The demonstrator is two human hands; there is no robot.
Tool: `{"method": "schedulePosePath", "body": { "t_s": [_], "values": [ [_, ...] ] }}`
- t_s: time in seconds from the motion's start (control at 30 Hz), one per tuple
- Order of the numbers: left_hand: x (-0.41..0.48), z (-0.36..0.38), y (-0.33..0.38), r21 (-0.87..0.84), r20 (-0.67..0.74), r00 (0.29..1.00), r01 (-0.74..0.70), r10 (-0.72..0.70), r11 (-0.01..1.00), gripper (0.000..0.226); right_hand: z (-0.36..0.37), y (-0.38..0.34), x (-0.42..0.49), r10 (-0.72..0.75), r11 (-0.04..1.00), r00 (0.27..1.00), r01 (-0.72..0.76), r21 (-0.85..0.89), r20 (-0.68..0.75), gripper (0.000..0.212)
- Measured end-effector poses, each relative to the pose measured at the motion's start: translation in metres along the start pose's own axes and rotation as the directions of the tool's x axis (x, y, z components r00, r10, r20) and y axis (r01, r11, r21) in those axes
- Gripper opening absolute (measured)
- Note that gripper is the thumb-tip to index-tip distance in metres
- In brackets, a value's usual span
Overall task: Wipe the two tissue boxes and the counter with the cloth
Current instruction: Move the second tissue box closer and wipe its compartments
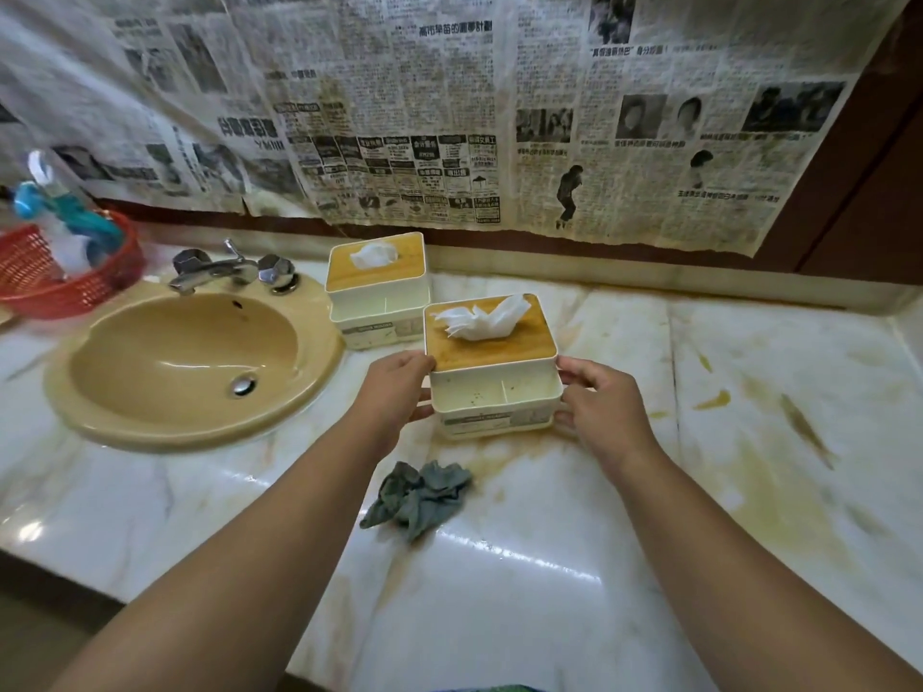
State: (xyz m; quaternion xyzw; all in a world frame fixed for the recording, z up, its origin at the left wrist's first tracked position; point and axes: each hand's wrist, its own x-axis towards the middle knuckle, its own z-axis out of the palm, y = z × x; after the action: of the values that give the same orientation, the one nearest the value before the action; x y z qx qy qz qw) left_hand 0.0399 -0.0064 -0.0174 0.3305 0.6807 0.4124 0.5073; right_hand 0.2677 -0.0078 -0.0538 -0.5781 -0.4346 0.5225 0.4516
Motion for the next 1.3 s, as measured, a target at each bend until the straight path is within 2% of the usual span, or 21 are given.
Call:
{"method": "schedulePosePath", "body": {
  "t_s": [0.33, 0.43, 0.53, 0.63, 0.7, 0.77, 0.83, 0.9, 0.97, 1.03, 1.13, 1.23, 1.3],
  "values": [
    [0.005, -0.019, -0.014, 0.0, 0.056, 0.998, -0.014, 0.014, 1.0, 0.02, 0.013, 0.005, -0.007, 0.005, 0.998, 0.999, -0.007, -0.06, -0.037, 0.049],
    [0.008, -0.022, -0.015, 0.011, 0.092, 0.996, -0.02, 0.019, 1.0, 0.017, 0.016, 0.002, -0.01, 0.005, 0.996, 0.998, -0.01, -0.089, -0.055, 0.047],
    [0.015, -0.029, -0.015, 0.09, 0.126, 0.992, -0.016, 0.005, 0.996, 0.017, 0.021, 0.002, -0.014, 0.008, 0.993, 0.995, -0.02, -0.118, -0.101, 0.037],
    [0.024, -0.035, -0.013, 0.176, 0.145, 0.989, -0.002, -0.023, 0.984, 0.036, 0.03, -0.001, -0.028, 0.006, 0.98, 0.971, -0.053, -0.19, -0.24, 0.028],
    [0.031, -0.041, -0.012, 0.238, 0.163, 0.987, -0.031, -0.008, 0.971, 0.053, 0.039, 0.0, -0.043, -0.078, 0.954, 0.934, -0.031, -0.297, -0.348, 0.029],
    [0.039, -0.047, -0.012, 0.311, 0.19, 0.98, -0.111, 0.053, 0.944, 0.077, 0.051, 0.001, -0.062, -0.193, 0.925, 0.91, 0.044, -0.377, -0.368, 0.021],
    [0.044, -0.055, -0.01, 0.402, 0.245, 0.959, -0.234, 0.142, 0.885, 0.095, 0.069, 0.003, -0.08, -0.245, 0.89, 0.935, 0.111, -0.443, -0.257, 0.014],
    [0.047, -0.063, -0.006, 0.467, 0.336, 0.909, -0.389, 0.247, 0.794, 0.098, 0.089, 0.008, -0.095, -0.231, 0.814, 0.972, 0.165, -0.556, -0.049, 0.013],
    [0.05, -0.067, 0.0, 0.497, 0.422, 0.84, -0.529, 0.341, 0.688, 0.093, 0.108, 0.014, -0.107, -0.207, 0.665, 0.962, 0.271, -0.696, 0.177, 0.031],
    [0.053, -0.068, 0.008, 0.519, 0.486, 0.787, -0.609, 0.379, 0.6, 0.095, 0.126, 0.02, -0.115, -0.199, 0.511, 0.925, 0.38, -0.771, 0.323, 0.052],
    [0.062, -0.067, 0.016, 0.535, 0.562, 0.715, -0.697, 0.415, 0.477, 0.095, 0.15, 0.035, -0.118, -0.175, 0.343, 0.897, 0.442, -0.829, 0.405, 0.064],
    [0.068, -0.065, 0.02, 0.504, 0.617, 0.653, -0.756, 0.439, 0.417, 0.073, 0.161, 0.056, -0.112, -0.233, 0.204, 0.874, 0.473, -0.857, 0.427, 0.042],
    [0.073, -0.066, 0.019, 0.474, 0.633, 0.624, -0.78, 0.458, 0.409, 0.07, 0.164, 0.065, -0.109, -0.283, 0.159, 0.863, 0.471, -0.867, 0.417, 0.03]
  ]
}}
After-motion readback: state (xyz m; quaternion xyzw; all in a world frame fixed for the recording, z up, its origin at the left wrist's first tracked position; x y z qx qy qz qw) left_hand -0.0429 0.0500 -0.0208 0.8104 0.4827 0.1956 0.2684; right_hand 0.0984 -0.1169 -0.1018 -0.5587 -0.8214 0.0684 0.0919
